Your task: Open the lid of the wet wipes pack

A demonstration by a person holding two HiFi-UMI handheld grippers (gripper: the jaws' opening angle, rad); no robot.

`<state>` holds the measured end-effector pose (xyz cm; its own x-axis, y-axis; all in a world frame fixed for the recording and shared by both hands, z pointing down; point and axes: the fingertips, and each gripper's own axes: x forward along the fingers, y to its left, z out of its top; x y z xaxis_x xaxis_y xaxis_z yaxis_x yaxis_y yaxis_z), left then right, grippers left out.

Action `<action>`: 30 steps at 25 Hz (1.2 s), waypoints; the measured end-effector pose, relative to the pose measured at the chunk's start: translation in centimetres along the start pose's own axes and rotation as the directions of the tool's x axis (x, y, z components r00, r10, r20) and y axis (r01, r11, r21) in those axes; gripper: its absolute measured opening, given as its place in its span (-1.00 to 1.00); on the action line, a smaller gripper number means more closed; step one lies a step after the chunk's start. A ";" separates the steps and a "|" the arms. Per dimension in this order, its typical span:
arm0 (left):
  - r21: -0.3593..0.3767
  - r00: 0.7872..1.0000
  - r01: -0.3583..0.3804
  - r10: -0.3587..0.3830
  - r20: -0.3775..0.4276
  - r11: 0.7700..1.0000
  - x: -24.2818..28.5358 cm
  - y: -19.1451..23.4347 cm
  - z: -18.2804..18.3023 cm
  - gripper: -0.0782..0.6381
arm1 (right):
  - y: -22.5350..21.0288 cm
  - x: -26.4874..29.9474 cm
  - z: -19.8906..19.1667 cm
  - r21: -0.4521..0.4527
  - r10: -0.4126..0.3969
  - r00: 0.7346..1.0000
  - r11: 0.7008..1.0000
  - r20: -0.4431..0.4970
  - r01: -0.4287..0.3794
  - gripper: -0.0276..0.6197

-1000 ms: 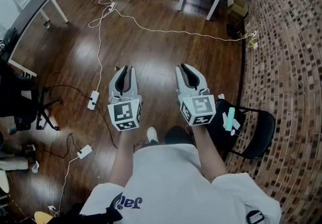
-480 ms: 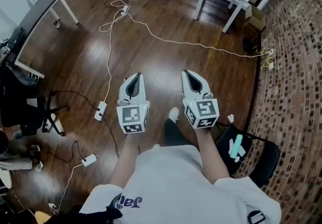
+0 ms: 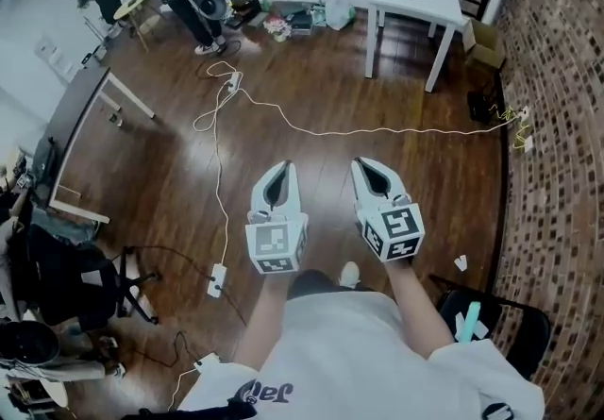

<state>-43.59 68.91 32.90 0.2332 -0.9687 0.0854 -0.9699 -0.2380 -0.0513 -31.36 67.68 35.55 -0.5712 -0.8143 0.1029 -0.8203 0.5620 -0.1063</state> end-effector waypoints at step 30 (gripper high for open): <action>0.041 0.705 0.709 -0.709 -0.010 0.704 53.5 -24.6 -0.4 -0.74 | -45.3 13.1 0.6 0.026 -0.521 0.847 0.850 -0.101 0.526 -0.94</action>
<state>-7.24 23.01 39.12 0.8515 -0.5135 0.1063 -0.5148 -0.8571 -0.0163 -1.68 31.51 41.16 -0.0596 -0.9683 0.2427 -0.9970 0.0459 -0.0616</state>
